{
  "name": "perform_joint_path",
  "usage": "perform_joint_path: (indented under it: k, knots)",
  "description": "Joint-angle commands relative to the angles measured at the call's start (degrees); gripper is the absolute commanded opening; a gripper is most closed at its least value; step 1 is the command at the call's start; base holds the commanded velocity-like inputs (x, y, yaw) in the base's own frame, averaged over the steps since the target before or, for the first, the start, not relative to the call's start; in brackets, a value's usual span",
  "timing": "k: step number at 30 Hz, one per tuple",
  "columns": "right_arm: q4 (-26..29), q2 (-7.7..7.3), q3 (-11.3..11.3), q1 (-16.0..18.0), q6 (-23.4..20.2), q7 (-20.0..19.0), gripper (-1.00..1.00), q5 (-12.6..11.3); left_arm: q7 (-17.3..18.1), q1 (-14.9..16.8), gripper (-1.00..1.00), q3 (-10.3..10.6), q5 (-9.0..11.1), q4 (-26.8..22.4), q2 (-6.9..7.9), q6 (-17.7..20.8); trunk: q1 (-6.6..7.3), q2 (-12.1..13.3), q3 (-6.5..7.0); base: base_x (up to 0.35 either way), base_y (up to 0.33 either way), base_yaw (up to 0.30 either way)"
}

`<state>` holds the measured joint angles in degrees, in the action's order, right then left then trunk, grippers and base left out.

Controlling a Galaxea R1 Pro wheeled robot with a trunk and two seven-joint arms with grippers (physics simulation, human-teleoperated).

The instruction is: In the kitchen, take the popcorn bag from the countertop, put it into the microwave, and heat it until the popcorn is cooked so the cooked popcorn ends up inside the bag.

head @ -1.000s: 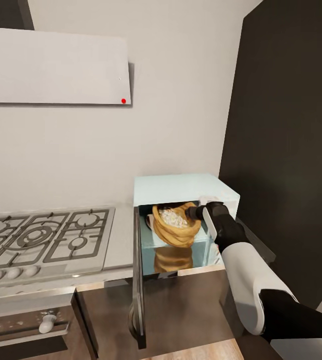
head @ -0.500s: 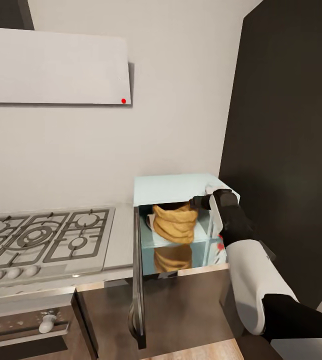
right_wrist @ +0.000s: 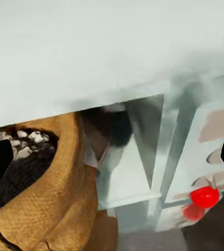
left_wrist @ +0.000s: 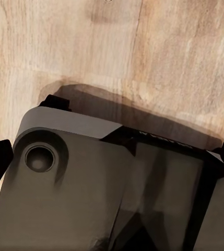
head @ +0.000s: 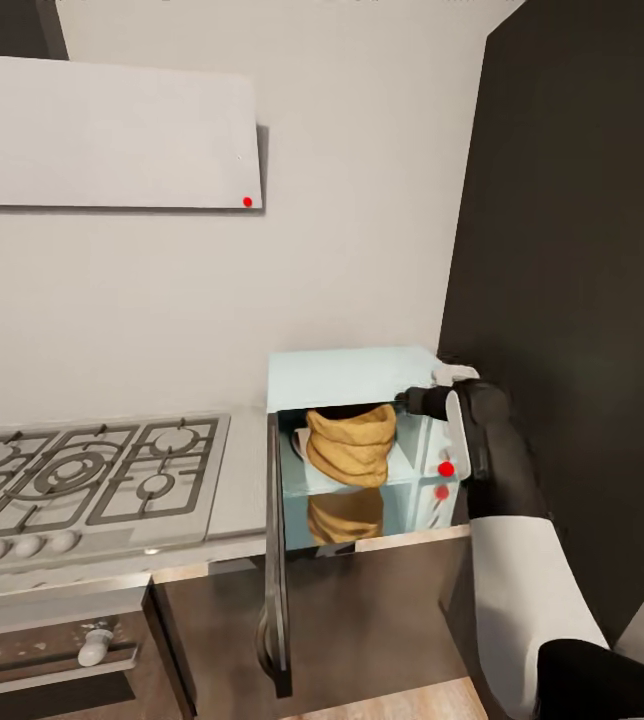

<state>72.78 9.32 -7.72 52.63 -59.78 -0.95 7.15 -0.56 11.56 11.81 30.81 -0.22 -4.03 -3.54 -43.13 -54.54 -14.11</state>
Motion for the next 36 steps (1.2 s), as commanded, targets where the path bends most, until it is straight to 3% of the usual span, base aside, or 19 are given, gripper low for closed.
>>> perform_joint_path:
  k: [1,4,8,12,16,18,21,26,30,36]
  knots:
    - [0.04,0.03,-0.05,-0.55,-0.22,-0.12,1.0,0.21,-0.06,0.04,1.0,0.49,0.45,0.07,-0.04,-0.21,0.0,-0.06,-0.07,-0.077,0.0,0.0]
    - [-0.03,0.0,-0.02,-2.17,-0.22,-0.18,1.0,0.09,-0.06,0.04,1.0,0.49,0.48,0.1,-0.16,-0.23,0.0,-0.06,-0.07,-0.26,0.0,0.0]
    - [-0.09,-0.05,0.19,-8.76,-0.22,-0.28,1.0,0.34,-0.06,0.04,1.0,0.49,0.5,0.06,-0.19,-0.24,0.0,-0.06,-0.07,-0.337,0.0,0.0]
    - [-0.8,-0.01,0.25,-10.22,0.05,-0.67,1.0,0.39,-0.06,0.04,1.0,0.49,0.56,0.07,-0.19,-0.24,0.0,-0.06,-0.07,-0.33,0.0,0.0]
    - [-6.97,0.37,0.26,-10.35,9.6,-1.23,1.0,0.27,-0.06,0.04,1.0,0.48,0.65,0.05,-0.11,-0.24,0.0,-0.06,-0.07,-0.074,0.0,0.0]
    - [-12.88,0.48,0.25,-10.36,19.1,-4.59,1.0,0.24,-0.06,0.04,1.0,0.49,0.64,0.04,-0.1,-0.24,0.0,-0.06,-0.07,-0.005,0.0,0.0]
    - [-15.09,0.21,0.17,-10.36,29.58,-9.63,1.0,0.12,-0.06,0.04,1.0,0.49,0.57,0.04,-0.1,-0.22,0.0,-0.06,-0.07,-0.001,0.0,0.0]
    - [-15.68,0.41,0.16,-10.36,34.44,-10.93,1.0,0.08,-0.06,0.04,1.0,0.48,0.57,0.04,-0.1,-0.24,0.0,-0.06,-0.07,0.0,0.0,0.0]
    - [-20.16,0.48,0.22,-10.36,40.3,-10.94,1.0,0.51,-0.19,0.04,1.0,0.44,0.65,0.04,-0.1,-0.16,0.0,-0.06,-0.07,0.0,0.0,0.0]
    - [-21.24,0.15,0.16,-10.36,41.5,-10.84,1.0,0.71,-0.27,0.04,1.0,0.41,0.72,0.04,-0.1,-0.15,0.0,-0.06,-0.07,0.0,0.0,0.0]
